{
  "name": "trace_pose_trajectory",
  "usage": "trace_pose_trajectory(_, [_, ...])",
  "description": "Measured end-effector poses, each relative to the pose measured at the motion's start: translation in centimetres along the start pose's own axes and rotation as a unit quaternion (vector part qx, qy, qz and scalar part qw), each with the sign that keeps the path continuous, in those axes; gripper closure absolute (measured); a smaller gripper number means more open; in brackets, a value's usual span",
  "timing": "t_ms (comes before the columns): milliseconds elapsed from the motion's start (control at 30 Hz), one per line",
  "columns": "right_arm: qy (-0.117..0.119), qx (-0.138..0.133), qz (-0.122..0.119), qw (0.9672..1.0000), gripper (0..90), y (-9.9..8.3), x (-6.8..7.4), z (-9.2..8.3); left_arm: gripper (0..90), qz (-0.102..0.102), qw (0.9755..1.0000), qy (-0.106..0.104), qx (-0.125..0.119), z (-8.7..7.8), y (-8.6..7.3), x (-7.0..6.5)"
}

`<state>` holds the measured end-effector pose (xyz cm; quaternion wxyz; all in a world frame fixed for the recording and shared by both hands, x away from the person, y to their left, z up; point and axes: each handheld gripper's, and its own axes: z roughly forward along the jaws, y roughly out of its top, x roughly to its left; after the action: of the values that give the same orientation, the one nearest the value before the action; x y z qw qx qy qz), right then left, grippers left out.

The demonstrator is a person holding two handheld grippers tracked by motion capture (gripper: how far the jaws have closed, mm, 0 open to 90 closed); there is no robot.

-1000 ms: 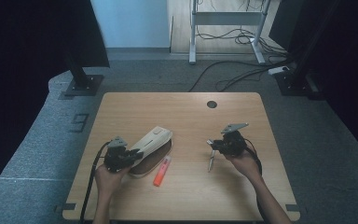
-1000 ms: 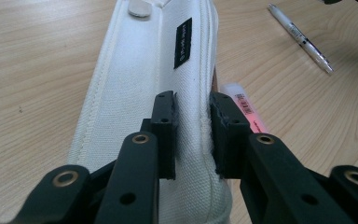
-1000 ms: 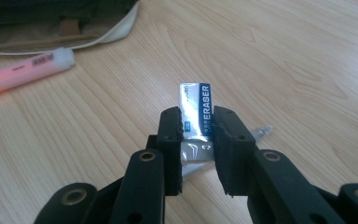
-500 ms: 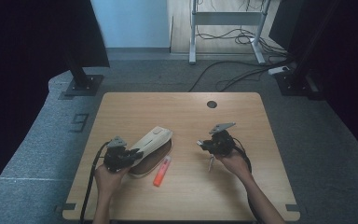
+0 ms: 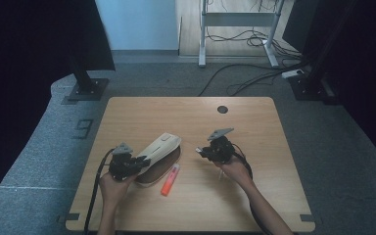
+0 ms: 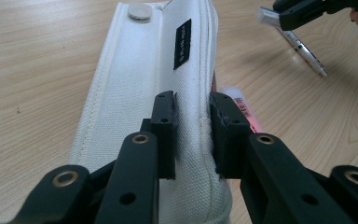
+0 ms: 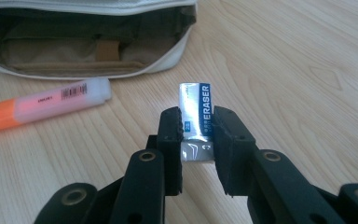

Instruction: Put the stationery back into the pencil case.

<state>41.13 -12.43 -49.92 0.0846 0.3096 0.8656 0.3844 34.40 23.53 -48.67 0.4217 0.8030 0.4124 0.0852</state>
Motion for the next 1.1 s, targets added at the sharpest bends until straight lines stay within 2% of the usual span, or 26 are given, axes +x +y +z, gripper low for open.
trace_pose_trajectory(567, [0.013, 0.002, -0.011, 0.9998, 71.9, 1.8, 1.4, 3.2, 72.8, 0.002, 1.0, 0.001, -0.001, 0.1, 0.0, 0.0])
trace_pose_trajectory(1100, [0.013, 0.008, -0.025, 0.9996, 71.9, 3.5, 2.4, 6.1, 72.7, 0.001, 1.0, 0.0, -0.001, 0.1, 0.0, 0.0])
